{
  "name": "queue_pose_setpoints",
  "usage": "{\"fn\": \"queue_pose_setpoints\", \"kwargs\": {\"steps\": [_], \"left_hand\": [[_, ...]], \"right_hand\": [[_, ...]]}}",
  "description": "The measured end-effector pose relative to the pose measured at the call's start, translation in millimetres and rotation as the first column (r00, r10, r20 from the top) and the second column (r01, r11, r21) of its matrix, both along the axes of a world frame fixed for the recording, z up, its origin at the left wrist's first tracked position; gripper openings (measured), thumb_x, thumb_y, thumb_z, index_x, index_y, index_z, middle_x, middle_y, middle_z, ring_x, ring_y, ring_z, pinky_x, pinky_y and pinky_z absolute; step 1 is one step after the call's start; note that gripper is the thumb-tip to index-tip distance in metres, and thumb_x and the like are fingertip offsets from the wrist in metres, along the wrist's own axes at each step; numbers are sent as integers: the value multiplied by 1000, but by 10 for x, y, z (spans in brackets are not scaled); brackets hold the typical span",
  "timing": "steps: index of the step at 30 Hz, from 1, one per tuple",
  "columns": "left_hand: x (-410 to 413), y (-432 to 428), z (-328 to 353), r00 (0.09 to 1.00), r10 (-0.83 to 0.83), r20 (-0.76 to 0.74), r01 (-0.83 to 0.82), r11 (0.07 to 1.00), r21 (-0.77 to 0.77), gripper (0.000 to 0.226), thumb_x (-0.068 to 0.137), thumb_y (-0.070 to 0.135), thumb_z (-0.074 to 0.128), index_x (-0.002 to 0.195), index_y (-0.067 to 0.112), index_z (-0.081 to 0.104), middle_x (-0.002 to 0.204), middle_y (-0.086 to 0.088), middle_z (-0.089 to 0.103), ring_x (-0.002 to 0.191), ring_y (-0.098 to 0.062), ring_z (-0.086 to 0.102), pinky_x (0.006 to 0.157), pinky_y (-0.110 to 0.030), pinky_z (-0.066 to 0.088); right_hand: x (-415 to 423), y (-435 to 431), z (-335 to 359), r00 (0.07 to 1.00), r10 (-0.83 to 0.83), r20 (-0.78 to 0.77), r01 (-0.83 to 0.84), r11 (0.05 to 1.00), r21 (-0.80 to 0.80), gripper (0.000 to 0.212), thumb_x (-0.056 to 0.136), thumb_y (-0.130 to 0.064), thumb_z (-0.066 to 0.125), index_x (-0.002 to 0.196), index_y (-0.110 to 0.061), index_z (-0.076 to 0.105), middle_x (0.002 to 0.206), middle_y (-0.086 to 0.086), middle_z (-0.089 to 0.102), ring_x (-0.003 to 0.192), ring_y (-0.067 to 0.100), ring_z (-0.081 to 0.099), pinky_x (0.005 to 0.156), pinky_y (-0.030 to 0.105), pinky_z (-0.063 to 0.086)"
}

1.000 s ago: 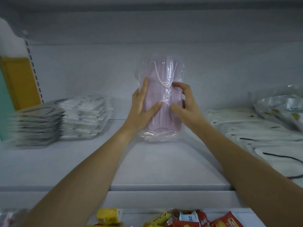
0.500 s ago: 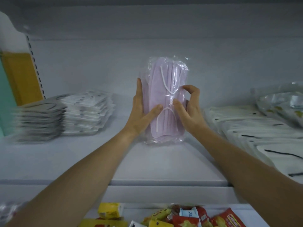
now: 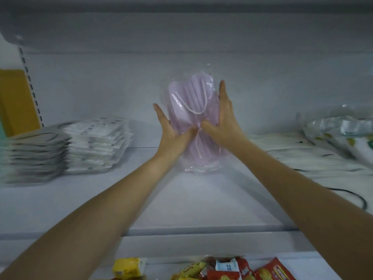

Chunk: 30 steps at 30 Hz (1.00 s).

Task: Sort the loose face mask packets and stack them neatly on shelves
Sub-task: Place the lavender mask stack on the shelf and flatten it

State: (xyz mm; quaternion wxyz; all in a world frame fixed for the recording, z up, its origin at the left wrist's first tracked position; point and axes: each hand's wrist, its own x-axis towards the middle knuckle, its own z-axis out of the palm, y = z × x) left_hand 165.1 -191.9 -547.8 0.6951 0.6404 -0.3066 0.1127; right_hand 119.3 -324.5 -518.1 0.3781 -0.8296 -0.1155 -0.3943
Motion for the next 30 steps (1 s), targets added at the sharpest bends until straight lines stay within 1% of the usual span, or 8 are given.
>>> {"fn": "queue_pose_setpoints", "kwargs": {"steps": [4,10,14,16,19,22,26,30], "left_hand": [[102,-375,197,901,-228,-369,123,950,-286,122,76,-2,70,144,22,-28,146,-8,39,110,-21,55,96,-43,47],[136,-924,206,729,-377,-571,-56,799,-599,80,69,-3,64,140,1,29,109,-11,51,92,-21,50,79,-37,50],[231,-997,-116,655,10,-756,-190,970,-151,85,79,15,74,145,3,21,142,-18,37,122,-28,46,103,-41,40],[359,-891,-136,663,353,-661,-293,934,204,98,77,26,76,148,0,13,153,-19,20,139,-34,28,112,-41,25],[431,-649,-50,610,613,-501,-545,784,296,128,64,36,85,151,11,-5,156,-19,4,143,-33,15,114,-41,15],[504,-411,-107,686,727,17,-676,629,384,135,59,45,84,150,17,-12,157,-19,-4,145,-35,3,113,-53,12],[605,-104,-6,608,322,726,-787,367,496,117,69,47,75,141,39,-17,158,-11,-10,145,-35,-8,113,-57,1],[739,-65,62,507,-202,838,-850,47,525,94,82,50,59,151,29,-2,160,-3,-4,146,-30,-11,113,-55,-7]], "right_hand": [[114,-306,572,973,-105,-204,26,934,-355,109,76,-14,69,149,-21,-11,148,16,28,126,27,42,92,20,32],[534,-446,818,884,-317,-343,-8,724,-689,114,71,-25,73,149,-27,-10,130,16,50,100,27,54,85,33,45],[796,-545,534,808,-340,-481,-129,695,-707,107,76,-17,75,150,-17,-3,145,12,37,118,25,47,96,27,38],[869,-604,326,801,-337,-494,-124,714,-689,104,78,-22,74,150,-15,0,151,8,30,130,23,39,101,22,32],[950,-591,210,840,-270,-470,-123,749,-651,95,80,-24,70,150,-13,6,149,9,32,129,22,40,88,15,30],[950,-566,202,849,-257,-462,-147,724,-674,93,81,-17,66,150,-14,5,150,11,28,133,24,34,100,20,29],[858,-592,149,824,-355,-441,-125,645,-754,101,82,-35,67,149,-23,-8,151,10,23,136,27,30,110,34,28],[720,-735,190,703,-564,-433,-98,526,-845,132,57,-69,72,147,-30,-17,152,8,21,138,30,26,112,42,23]]}}
